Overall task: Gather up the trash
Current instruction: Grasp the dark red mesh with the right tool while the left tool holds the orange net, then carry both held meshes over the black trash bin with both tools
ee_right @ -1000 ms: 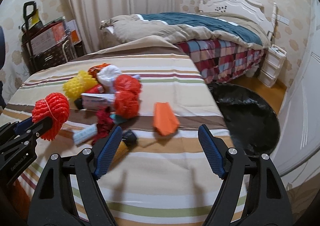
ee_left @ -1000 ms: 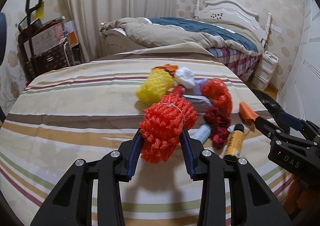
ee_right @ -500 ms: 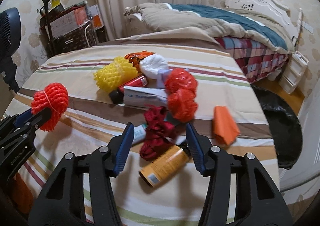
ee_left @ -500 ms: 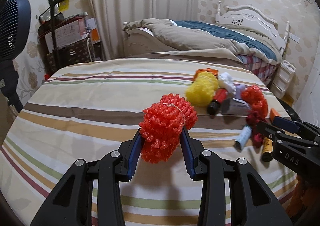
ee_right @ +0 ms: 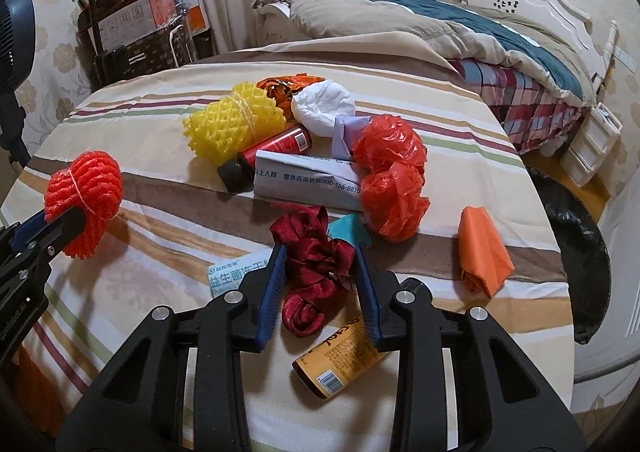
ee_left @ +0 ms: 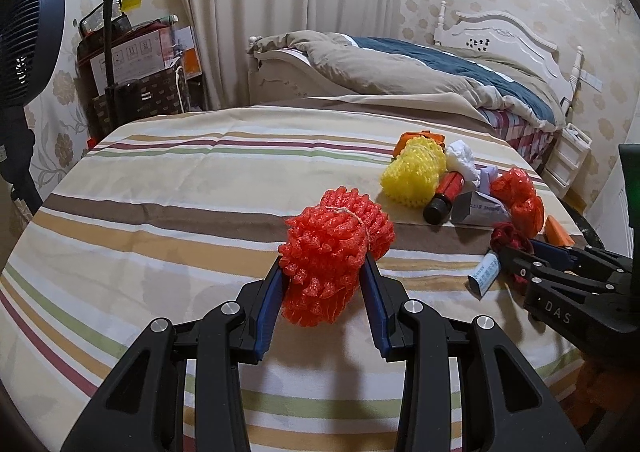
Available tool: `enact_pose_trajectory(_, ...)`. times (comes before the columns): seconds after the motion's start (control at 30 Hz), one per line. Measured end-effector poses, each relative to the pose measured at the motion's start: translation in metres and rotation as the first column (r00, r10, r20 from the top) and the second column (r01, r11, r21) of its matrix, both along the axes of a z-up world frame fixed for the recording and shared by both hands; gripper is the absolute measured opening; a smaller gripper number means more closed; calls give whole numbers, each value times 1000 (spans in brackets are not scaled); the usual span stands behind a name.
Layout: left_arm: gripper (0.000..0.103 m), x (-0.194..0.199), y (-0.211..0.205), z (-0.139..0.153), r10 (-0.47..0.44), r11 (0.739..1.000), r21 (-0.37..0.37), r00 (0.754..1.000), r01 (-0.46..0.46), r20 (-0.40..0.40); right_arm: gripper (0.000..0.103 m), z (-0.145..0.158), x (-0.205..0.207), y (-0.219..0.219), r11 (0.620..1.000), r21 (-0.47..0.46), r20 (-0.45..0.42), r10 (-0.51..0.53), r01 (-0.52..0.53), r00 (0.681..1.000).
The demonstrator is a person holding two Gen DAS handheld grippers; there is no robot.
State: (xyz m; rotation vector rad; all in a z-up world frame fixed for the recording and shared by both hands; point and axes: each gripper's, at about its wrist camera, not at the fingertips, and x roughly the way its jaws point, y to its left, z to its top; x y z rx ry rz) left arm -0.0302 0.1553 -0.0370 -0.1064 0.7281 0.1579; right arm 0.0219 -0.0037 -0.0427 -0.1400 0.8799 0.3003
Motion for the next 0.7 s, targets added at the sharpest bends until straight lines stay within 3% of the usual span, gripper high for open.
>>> enact_pose_trajectory(0.33, 39, 0, 0, -1, 1, 1000, -4, 1000, -1, -4, 30, 6, -3, -3, 999, 35, 27, 2, -3, 1000)
enact_pose_trajectory(0.7, 39, -5, -20, 11, -34, 999, -15, 999, 34, 42, 30, 40, -18, -19, 996, 87, 116, -22, 12, 993)
